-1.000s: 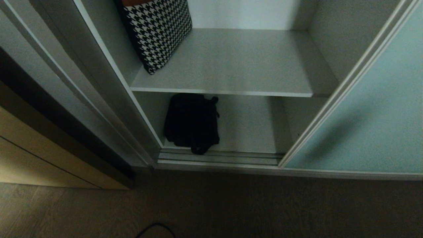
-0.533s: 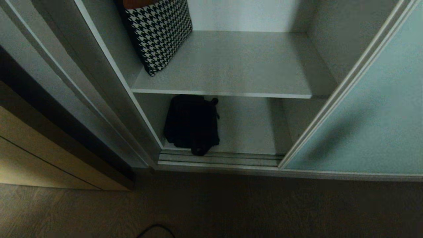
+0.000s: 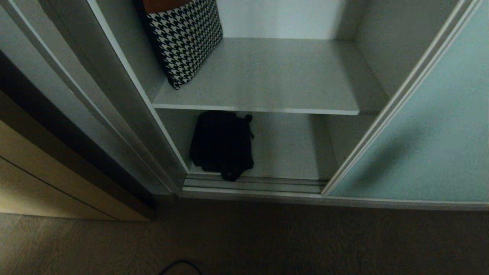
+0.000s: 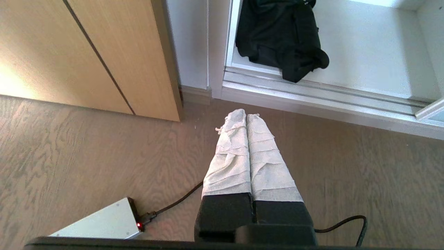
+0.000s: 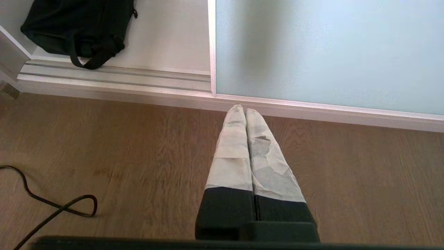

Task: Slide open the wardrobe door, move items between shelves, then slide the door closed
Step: Close the door

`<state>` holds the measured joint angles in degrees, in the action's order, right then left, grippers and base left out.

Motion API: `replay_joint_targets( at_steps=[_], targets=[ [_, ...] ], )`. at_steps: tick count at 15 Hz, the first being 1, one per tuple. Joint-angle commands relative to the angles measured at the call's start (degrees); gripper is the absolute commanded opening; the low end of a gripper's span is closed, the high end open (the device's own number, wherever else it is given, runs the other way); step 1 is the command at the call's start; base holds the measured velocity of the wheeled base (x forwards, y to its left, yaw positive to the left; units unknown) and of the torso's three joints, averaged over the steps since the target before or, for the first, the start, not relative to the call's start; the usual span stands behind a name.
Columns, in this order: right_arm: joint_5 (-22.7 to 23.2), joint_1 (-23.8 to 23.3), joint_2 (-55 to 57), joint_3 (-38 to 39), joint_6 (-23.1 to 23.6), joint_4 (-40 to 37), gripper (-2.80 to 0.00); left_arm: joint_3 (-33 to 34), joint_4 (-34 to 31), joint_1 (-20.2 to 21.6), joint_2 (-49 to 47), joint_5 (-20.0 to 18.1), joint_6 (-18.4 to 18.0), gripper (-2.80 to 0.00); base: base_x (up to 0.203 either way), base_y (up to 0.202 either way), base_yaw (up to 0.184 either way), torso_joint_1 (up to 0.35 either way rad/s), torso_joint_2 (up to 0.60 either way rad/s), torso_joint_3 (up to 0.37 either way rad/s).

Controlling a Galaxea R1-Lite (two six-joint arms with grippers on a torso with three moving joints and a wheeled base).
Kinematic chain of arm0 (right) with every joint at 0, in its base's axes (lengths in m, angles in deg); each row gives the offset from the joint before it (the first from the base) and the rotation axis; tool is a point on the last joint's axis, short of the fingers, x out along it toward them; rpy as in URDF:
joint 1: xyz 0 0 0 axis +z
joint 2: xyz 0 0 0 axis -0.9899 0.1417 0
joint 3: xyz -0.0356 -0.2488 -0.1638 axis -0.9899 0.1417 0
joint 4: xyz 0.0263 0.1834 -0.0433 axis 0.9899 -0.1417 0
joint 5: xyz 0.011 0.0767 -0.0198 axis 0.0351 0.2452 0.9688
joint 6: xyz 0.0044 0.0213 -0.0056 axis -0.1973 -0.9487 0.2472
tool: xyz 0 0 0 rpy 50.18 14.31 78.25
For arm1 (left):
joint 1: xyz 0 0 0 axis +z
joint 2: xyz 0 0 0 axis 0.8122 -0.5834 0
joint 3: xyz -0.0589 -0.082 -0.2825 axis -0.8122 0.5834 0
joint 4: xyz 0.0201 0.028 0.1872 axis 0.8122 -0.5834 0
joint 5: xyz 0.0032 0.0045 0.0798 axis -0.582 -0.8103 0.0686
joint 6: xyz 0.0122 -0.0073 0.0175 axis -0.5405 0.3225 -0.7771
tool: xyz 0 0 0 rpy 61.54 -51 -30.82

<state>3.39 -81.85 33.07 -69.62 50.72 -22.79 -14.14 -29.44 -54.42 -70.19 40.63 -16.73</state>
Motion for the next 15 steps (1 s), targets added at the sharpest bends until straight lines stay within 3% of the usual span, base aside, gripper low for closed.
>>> replay_joint_targets(
  at_steps=[1, 4, 9, 12, 15],
  targets=[
    [0.0, 0.0, 0.0, 0.0, 0.0, 0.0, -2.8, 0.1, 0.0, -0.1, -0.1, 0.1, 0.1, -2.8, 0.0, 0.0, 0.0, 0.0, 0.0, 0.0],
    [-0.2, 0.0, 0.0, 0.0, 0.4, 0.2, -2.8, 0.1, 0.1, 0.0, -0.1, 0.1, 0.1, -2.8, 0.0, 0.0, 0.0, 0.0, 0.0, 0.0],
    [0.1, -0.1, -0.1, -0.5, 4.7, -0.2, -2.8, 0.1, 0.1, 0.0, -0.1, 0.1, 0.1, -2.8, 0.0, 0.0, 0.0, 0.0, 0.0, 0.0],
    [0.3, 0.0, 5.9, -14.1, 3.3, -2.4, -2.8, 0.1, 0.0, 0.0, -0.1, 0.1, 0.1, -2.8, 0.0, 0.0, 0.0, 0.0, 0.0, 0.0],
    [0.6, 0.3, 12.0, -29.4, 0.9, -10.7, -2.8, 0.1, 0.0, 0.0, -0.1, 0.1, 0.1, -2.8, 0.0, 0.0, 0.0, 0.0, 0.0, 0.0]
  ],
)
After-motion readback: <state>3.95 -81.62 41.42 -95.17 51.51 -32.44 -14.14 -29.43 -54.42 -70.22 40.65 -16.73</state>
